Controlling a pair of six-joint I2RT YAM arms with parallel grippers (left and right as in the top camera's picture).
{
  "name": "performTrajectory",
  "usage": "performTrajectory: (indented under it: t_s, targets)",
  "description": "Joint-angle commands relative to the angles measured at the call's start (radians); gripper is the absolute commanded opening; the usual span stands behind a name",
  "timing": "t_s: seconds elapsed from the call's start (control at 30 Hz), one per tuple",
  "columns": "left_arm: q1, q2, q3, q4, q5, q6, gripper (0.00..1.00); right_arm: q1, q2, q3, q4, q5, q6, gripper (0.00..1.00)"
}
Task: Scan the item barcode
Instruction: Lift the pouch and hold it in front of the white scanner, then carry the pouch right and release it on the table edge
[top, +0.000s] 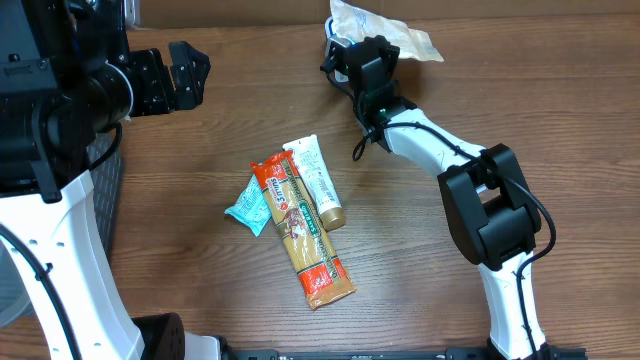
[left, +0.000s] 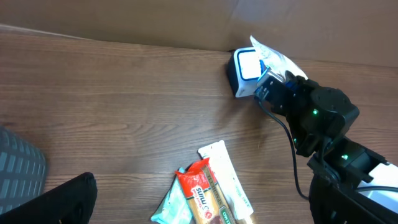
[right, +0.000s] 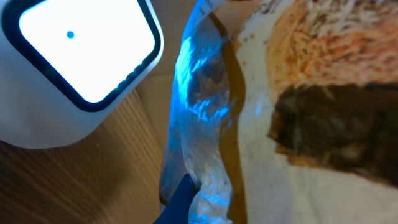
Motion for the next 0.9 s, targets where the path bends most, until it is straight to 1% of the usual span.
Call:
performTrajectory:
  t_s: [0.0,0.1,0.23,0.4,0.5,0.57,0.6,0.63,0.7,0.77,0.87]
  targets:
    - [0.010,0.006,0.015,0.001,-0.005,0.004,1.00,0.015,-0.122,0.011,-0.038,0.027,0.107,0.04]
    - [0.010,0.006,0.015,0.001,-0.005,0.004,1.00,0.015,-0.240,0.011,-0.158,0.011,0.209,0.04]
    - [0.010,0.006,0.015,0.001,-0.005,0.004,1.00,0.014,-0.432,0.011,-0.437,-0.148,0.442,0.04]
    - [0.010,0.006,0.015,0.001,-0.005,0.004,0.99,-0.038,-0.678,0.011,-0.745,-0.454,0.837,0.04]
    - [0.010,0.006,0.015,0.001,-0.005,0.004,1.00,-0.127,-0.809,0.011,-0.911,-0.674,1.096,0.04]
    - [0.010,0.006,0.015,0.001,-0.005,0.004,1.00,-0.214,-0.871,0.011,-1.023,-0.809,1.213,0.04]
    - [0.010,0.006,0.015,0.001,-0.005,0.004,1.00,-0.315,-0.907,0.010,-1.136,-0.948,1.241,0.04]
    - [0.010,0.006,0.015,0.001,-0.005,0.004,1.00,-0.380,-0.917,0.010,-1.202,-1.028,1.241,0.04]
    - [0.010,0.006,0.015,0.001,-0.005,0.004,0.99,-0.496,-0.917,0.007,-1.300,-1.118,1.238,0.04]
    - [0.010,0.006,0.015,0.001,-0.005,0.003,0.99,-0.612,-0.906,-0.020,-1.358,-1.165,1.236,0.04]
    - [0.010,0.006,0.015,0.001,-0.005,0.004,0.99,-0.762,-0.883,-0.091,-1.364,-1.207,1.237,0.04]
